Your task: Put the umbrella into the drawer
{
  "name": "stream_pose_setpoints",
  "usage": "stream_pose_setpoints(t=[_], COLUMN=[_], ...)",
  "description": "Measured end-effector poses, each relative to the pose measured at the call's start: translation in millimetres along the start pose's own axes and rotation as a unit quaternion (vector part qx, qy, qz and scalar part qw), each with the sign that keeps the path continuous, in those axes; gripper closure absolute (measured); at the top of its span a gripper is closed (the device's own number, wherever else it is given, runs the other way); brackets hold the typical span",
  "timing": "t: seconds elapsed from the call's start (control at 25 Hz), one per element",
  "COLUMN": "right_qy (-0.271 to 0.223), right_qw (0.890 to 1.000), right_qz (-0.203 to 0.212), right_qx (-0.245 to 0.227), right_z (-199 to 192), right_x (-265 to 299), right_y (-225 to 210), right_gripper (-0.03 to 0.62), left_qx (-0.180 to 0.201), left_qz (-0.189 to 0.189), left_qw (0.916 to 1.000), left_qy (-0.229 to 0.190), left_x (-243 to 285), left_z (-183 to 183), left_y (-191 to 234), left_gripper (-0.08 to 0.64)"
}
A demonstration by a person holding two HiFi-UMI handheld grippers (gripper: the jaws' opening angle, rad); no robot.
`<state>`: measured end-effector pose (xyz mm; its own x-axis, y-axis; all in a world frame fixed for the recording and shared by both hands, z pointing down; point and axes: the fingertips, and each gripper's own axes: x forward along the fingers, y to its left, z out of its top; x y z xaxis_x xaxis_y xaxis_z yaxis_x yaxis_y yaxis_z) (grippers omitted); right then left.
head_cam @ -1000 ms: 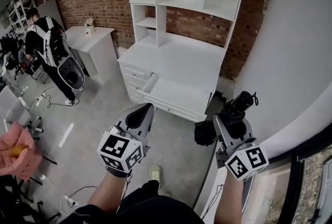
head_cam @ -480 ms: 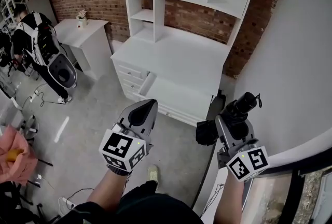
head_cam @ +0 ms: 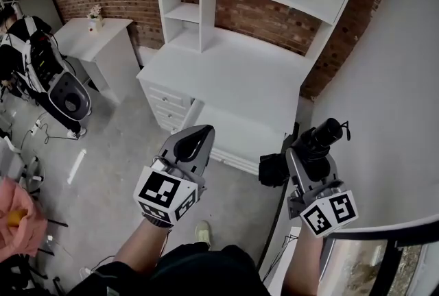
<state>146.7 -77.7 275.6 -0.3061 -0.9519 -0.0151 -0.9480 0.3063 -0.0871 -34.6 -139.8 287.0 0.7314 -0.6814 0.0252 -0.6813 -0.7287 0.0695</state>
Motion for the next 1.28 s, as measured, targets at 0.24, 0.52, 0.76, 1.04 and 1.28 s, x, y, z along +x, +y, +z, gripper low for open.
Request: stream_pose_setpoints(t=[0.24,0.52,0.76,1.04,1.28], right_qy=[0.01,0.029,0.071,0.12,0.163], right_qw=[1.0,0.998,0.989,0.969,0.949], right_qz=[0.002,0.047,0.124,0.211,0.268], right_qx=[-0.001,-0.005,-0.036,-0.044,-0.036], right_z=[-6,-24,-58,-112,-169], right_x=[40,85,132,178,206], right_y=[-19,-53,-80,-103,-112], right_gripper=[0.397,0.397,0.397,0.397,0.397], left_qx=[0.003,-0.003,-0.01,-0.015,-0.016], left_qz=[0.004,0.016,0.045,0.09,0.116], left_qw=[1.0,0.9998,0.9988,0.9954,0.9922], left_qy=[0.008,0.01,0.02,0.028,0.042], left_x=[33,77,121,163,185], left_z=[-4,-16,-39,-72,-105], left_y=[34,50,63,82,95], left_gripper=[0.554,0.555,0.555,0.554,0.554])
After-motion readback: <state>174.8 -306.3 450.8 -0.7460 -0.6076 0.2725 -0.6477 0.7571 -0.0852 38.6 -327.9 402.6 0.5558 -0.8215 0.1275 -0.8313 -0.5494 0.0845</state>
